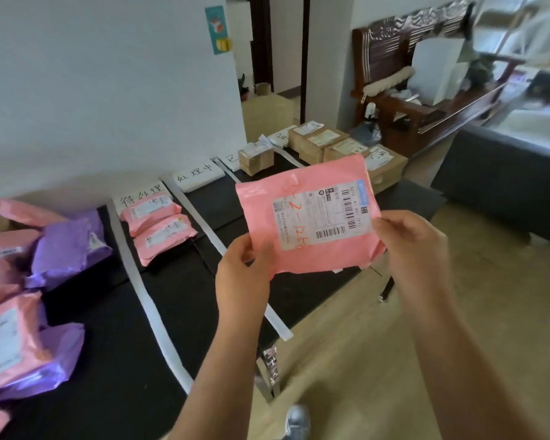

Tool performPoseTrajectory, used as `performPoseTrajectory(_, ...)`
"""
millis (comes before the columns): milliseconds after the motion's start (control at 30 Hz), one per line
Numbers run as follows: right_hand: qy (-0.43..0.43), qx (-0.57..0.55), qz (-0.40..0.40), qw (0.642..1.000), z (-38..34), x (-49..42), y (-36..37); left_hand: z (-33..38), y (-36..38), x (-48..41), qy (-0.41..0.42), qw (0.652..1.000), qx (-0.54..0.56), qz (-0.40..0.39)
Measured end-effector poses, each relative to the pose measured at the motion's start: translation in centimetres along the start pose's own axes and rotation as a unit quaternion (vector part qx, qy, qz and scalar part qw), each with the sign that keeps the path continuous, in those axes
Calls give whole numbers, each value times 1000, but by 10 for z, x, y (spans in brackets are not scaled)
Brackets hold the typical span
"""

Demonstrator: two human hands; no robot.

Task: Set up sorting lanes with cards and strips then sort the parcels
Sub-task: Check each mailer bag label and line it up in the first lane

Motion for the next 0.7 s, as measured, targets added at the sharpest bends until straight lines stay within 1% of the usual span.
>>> performPoseTrajectory(100, 18, 0, 9, 1000, 16, -35, 2, 7, 25, -30, -4, 1000, -13, 11)
performPoseTrajectory(233, 35, 26, 9, 999, 35, -92, 12, 15, 64, -80, -28, 1000, -5, 0)
performPoseTrajectory(400, 71, 82, -24, 994, 54, -163, 36, 24, 101, -139, -76, 997, 12, 3)
performPoseTrajectory(533, 92, 88, -17, 992, 78, -212, 56, 32, 122, -181, -83, 996, -8, 11)
performPoseTrajectory(700, 131, 122, -48, 983, 124, -266, 88, 20, 149, -222, -110, 993, -36, -3)
Point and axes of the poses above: each hand's wrist, its own x-axis away from the middle knuckle, its own y-axis out of the palm, z = x × y, the point moved 5 cm from there along -x, towards the middle knuckle, and after that the axes turned 15 degrees about -x, right-handed, at the moved point
